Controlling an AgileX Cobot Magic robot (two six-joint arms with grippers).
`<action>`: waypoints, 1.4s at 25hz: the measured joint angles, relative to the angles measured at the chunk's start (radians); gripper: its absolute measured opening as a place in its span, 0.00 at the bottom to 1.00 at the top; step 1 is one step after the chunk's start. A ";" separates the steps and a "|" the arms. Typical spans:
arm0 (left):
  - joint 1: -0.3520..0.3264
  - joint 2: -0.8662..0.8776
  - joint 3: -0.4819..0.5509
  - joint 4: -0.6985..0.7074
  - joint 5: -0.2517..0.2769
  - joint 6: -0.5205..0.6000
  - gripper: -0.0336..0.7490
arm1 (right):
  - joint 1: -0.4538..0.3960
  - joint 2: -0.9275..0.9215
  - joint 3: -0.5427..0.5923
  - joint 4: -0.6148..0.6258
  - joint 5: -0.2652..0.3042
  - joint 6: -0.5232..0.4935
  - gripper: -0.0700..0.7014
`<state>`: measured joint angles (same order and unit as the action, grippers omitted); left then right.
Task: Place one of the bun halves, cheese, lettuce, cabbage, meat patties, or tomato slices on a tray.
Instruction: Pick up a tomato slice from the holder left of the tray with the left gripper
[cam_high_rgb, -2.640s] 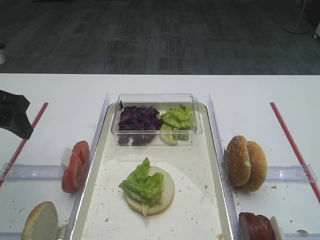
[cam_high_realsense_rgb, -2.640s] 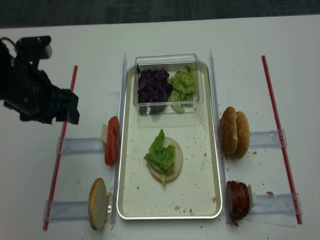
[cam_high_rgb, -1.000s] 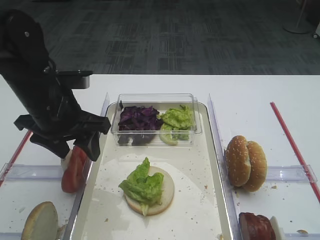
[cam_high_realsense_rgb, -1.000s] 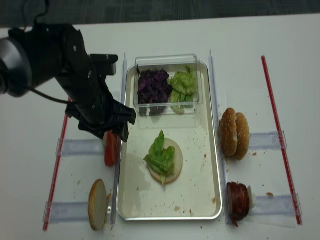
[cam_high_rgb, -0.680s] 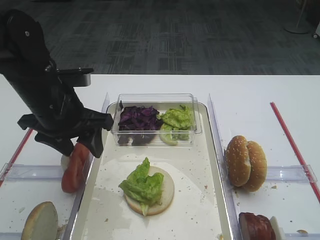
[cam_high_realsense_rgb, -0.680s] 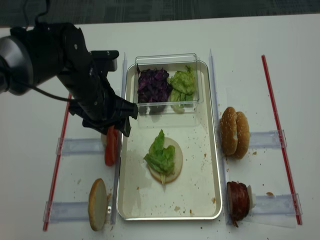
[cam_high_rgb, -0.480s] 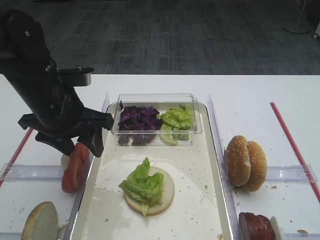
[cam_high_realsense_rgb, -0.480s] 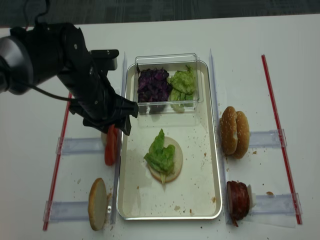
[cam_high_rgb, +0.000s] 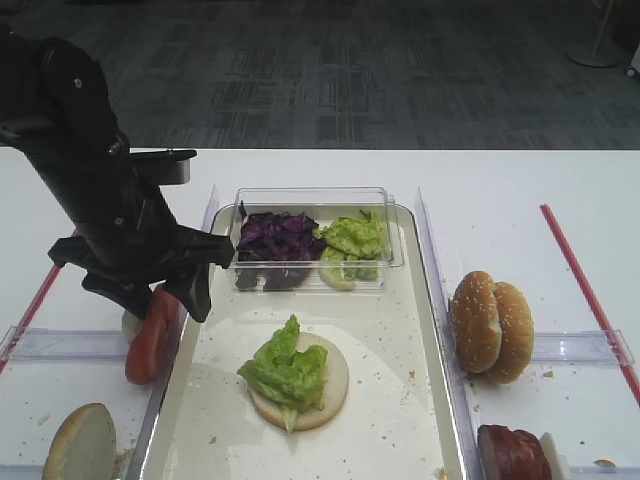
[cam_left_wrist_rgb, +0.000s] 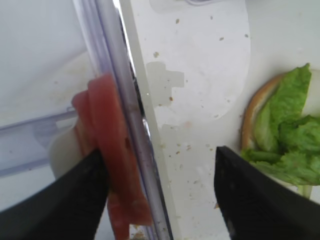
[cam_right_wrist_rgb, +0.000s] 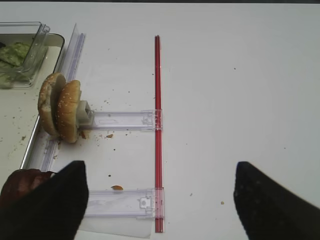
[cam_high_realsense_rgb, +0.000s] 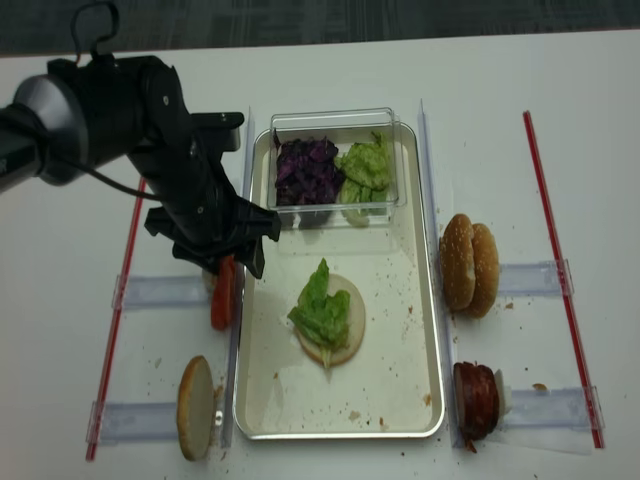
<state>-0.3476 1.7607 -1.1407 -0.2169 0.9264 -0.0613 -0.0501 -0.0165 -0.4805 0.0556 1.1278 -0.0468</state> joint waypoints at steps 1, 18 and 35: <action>0.000 0.000 -0.004 0.000 0.000 0.000 0.57 | 0.000 0.000 0.000 0.000 0.000 0.000 0.89; 0.000 0.002 -0.007 0.030 0.000 -0.010 0.42 | 0.000 0.000 0.000 0.000 0.000 0.000 0.89; 0.000 0.002 -0.007 0.126 0.000 -0.067 0.26 | 0.000 0.000 0.000 0.000 0.000 0.000 0.89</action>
<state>-0.3476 1.7627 -1.1473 -0.0906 0.9264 -0.1279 -0.0501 -0.0165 -0.4805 0.0556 1.1278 -0.0468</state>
